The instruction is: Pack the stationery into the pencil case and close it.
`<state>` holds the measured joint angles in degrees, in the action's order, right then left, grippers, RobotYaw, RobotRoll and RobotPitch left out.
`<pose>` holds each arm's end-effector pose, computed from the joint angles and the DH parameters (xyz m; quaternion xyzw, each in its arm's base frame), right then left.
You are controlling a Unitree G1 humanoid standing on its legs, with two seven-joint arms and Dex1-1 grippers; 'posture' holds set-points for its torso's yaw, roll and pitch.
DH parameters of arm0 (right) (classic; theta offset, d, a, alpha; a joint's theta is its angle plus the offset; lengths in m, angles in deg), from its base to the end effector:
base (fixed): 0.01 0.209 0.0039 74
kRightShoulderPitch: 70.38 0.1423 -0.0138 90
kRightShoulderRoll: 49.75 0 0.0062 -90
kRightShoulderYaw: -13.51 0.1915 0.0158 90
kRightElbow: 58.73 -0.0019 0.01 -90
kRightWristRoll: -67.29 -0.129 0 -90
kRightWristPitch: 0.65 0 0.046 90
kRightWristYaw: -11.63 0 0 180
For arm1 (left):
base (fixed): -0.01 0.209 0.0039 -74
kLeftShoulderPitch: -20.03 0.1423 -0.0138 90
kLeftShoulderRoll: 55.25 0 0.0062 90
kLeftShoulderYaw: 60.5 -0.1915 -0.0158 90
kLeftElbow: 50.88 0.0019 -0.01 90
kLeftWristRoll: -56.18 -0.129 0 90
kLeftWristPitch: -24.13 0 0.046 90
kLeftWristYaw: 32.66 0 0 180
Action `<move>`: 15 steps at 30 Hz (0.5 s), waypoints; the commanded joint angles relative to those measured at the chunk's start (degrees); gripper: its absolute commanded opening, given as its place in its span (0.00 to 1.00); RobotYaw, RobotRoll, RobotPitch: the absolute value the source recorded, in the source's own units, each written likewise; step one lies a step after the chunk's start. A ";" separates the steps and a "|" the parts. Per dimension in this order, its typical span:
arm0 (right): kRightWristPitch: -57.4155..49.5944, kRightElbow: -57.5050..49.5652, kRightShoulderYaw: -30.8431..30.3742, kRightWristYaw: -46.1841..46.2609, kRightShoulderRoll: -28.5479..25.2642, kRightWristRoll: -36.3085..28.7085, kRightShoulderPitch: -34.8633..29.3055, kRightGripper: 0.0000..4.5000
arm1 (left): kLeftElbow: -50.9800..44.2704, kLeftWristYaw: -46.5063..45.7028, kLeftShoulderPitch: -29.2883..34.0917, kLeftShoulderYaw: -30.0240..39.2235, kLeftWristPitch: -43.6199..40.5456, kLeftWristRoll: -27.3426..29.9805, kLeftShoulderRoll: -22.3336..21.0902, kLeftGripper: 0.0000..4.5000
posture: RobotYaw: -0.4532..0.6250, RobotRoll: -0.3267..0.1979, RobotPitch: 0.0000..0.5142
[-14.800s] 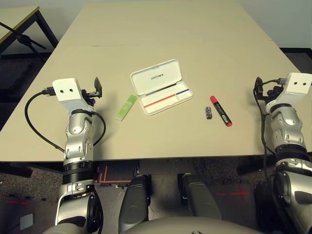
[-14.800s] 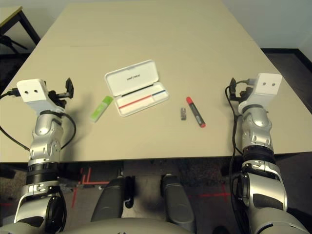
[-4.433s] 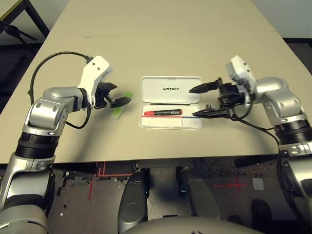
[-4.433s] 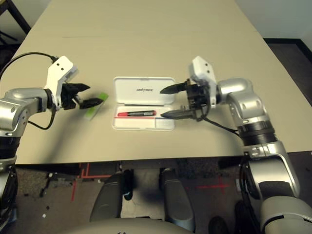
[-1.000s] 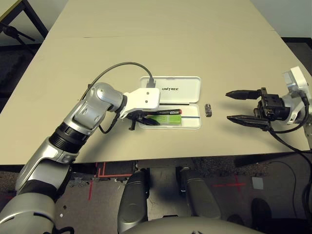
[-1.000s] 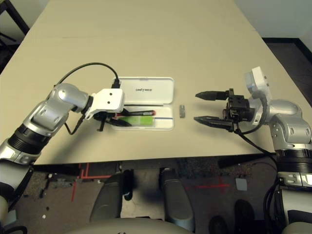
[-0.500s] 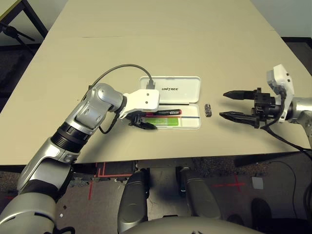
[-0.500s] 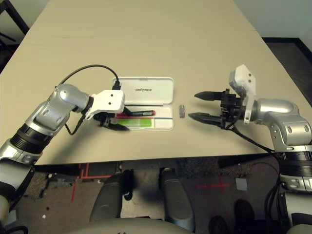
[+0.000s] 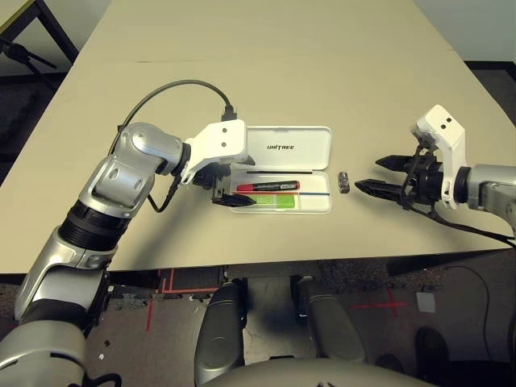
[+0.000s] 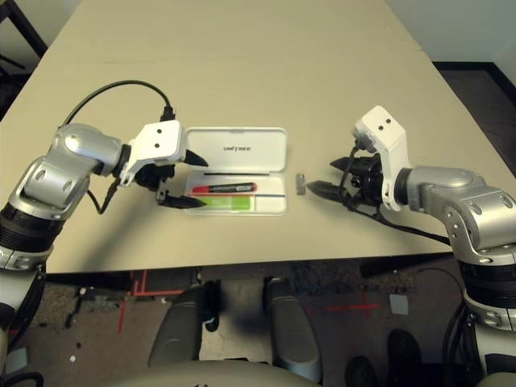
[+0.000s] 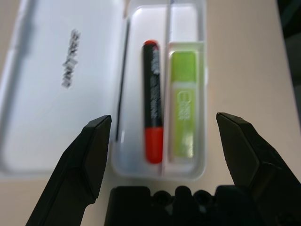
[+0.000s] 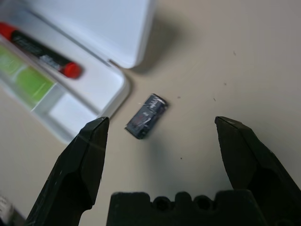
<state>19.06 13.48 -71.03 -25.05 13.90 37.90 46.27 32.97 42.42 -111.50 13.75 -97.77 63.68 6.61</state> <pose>0.2381 -0.2463 0.1863 -0.0687 0.2569 0.3067 0.9139 0.2828 0.2043 0.2213 0.3361 0.1480 -0.5890 0.7199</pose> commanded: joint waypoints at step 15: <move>-15.34 0.06 2.78 17.86 12.23 4.62 4.21 1.00 | -3.53 -3.29 2.57 2.29 -2.67 2.76 -2.00 1.00 | 0.40 0.62 0.42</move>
<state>4.87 13.45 -68.65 -7.59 25.71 42.30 51.46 30.80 39.23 -109.68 15.48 -99.87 65.57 5.32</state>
